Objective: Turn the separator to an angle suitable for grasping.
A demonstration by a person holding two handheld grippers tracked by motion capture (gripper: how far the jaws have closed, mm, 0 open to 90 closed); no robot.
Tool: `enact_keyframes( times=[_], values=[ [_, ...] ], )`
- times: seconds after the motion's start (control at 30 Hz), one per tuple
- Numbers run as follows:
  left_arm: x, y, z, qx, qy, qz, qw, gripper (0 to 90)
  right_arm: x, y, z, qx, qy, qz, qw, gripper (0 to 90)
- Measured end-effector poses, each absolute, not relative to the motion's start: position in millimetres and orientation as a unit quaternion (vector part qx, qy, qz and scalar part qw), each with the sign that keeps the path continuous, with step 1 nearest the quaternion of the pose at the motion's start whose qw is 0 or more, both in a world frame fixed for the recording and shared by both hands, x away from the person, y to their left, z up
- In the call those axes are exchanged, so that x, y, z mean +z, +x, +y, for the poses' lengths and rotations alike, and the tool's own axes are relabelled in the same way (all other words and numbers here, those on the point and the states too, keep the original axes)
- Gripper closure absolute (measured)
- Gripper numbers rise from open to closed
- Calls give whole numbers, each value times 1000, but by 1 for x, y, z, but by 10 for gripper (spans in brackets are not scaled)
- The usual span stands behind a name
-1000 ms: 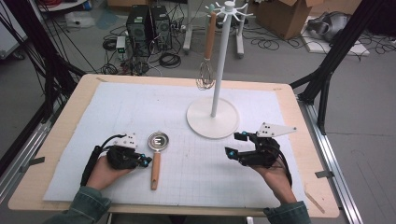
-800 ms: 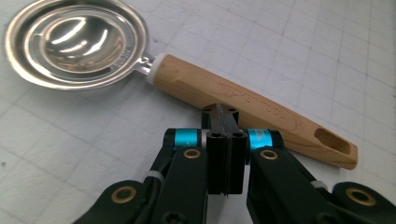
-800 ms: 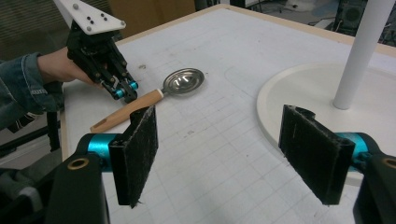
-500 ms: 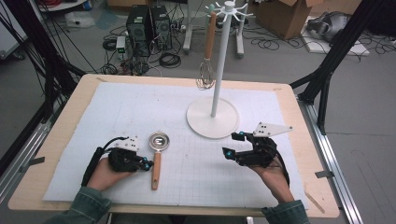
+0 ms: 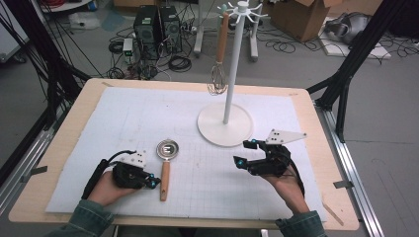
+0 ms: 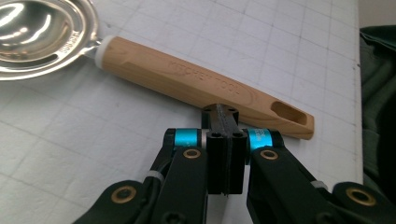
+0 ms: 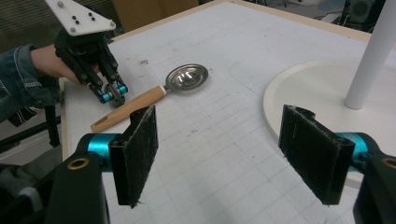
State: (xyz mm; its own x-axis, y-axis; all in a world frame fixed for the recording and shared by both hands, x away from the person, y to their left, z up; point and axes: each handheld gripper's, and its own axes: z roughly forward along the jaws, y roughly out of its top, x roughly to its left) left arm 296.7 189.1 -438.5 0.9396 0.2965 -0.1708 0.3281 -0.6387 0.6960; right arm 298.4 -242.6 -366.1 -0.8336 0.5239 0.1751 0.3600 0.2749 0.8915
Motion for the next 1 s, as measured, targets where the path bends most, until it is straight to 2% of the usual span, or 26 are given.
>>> enact_keyframes(
  times=[1.0],
  values=[
    [-440,310,158,-24,896,166,411,896,-371,299,-237,529,275,800,71,277]
  ],
)
